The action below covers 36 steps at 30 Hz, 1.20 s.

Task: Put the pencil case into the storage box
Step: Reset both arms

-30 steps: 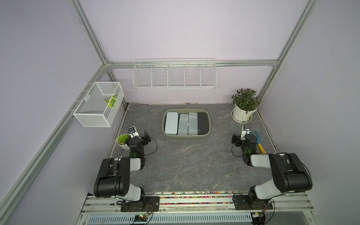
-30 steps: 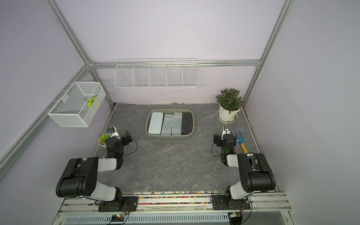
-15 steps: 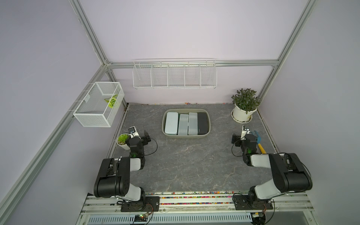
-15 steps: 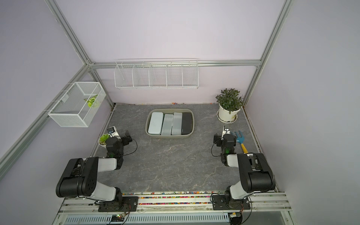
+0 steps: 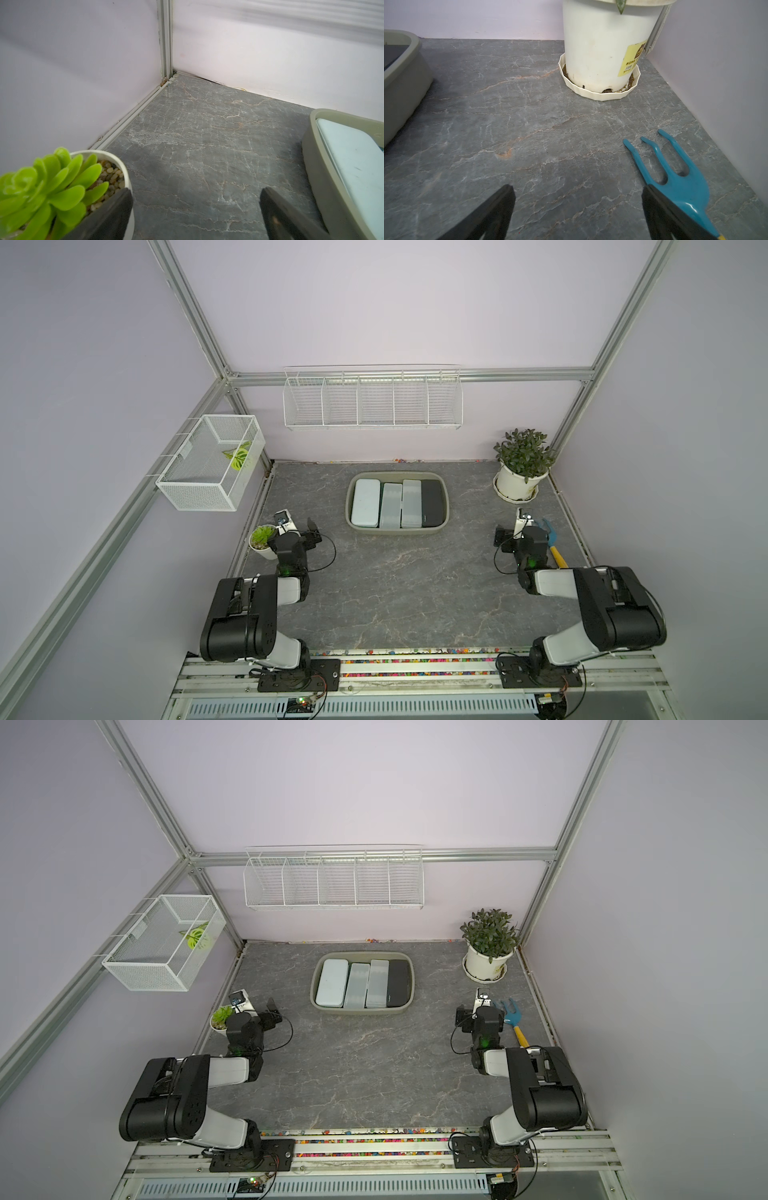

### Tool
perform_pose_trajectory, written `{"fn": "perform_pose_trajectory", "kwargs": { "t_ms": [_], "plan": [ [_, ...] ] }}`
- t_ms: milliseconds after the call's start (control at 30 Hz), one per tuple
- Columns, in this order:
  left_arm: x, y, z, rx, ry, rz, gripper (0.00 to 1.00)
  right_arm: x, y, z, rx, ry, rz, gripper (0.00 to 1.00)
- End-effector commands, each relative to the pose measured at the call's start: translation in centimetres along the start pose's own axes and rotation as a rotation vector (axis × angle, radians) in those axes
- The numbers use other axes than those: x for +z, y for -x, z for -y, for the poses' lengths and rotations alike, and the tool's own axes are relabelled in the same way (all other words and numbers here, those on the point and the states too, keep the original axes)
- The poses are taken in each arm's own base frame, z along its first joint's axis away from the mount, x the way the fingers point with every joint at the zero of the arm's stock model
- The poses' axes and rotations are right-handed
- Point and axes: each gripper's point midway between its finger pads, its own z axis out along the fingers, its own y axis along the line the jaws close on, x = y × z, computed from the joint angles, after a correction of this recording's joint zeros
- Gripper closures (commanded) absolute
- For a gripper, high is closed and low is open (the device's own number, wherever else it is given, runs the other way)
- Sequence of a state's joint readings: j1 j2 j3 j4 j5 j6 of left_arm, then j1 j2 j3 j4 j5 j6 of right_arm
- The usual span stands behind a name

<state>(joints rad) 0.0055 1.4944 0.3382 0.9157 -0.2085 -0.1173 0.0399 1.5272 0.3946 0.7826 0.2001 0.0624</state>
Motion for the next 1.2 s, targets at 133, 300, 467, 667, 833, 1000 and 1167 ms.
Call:
{"fn": "perform_pose_trajectory", "kwargs": {
  "t_ms": [133,300,467,667,833,1000,1167],
  "plan": [
    [0.1,0.2,0.4,0.012,-0.017,0.007,0.00,-0.1,1.2,-0.3,-0.004,0.013,0.039,0.01],
    [-0.1,-0.4,4.4,0.123,-0.242,-0.026,0.00,-0.1,1.2,-0.3,-0.003,0.012,0.039,0.01],
    [0.2,0.1,1.6,0.051,-0.081,-0.002,0.00,-0.1,1.2,-0.3,-0.003,0.013,0.038,0.01],
    [0.2,0.2,0.7,0.029,-0.021,0.002,0.00,-0.1,1.2,-0.3,-0.002,0.012,0.038,0.01],
    [0.2,0.2,0.7,0.029,-0.021,0.003,0.00,-0.1,1.2,-0.3,-0.003,0.012,0.039,0.01],
    [0.2,0.3,0.8,0.028,-0.021,0.004,0.00,-0.2,1.2,-2.2,-0.037,0.125,0.042,0.01],
    [0.2,0.2,0.8,0.029,-0.022,0.003,0.00,-0.3,1.1,-2.4,-0.042,0.151,0.041,0.01]
  ]
}}
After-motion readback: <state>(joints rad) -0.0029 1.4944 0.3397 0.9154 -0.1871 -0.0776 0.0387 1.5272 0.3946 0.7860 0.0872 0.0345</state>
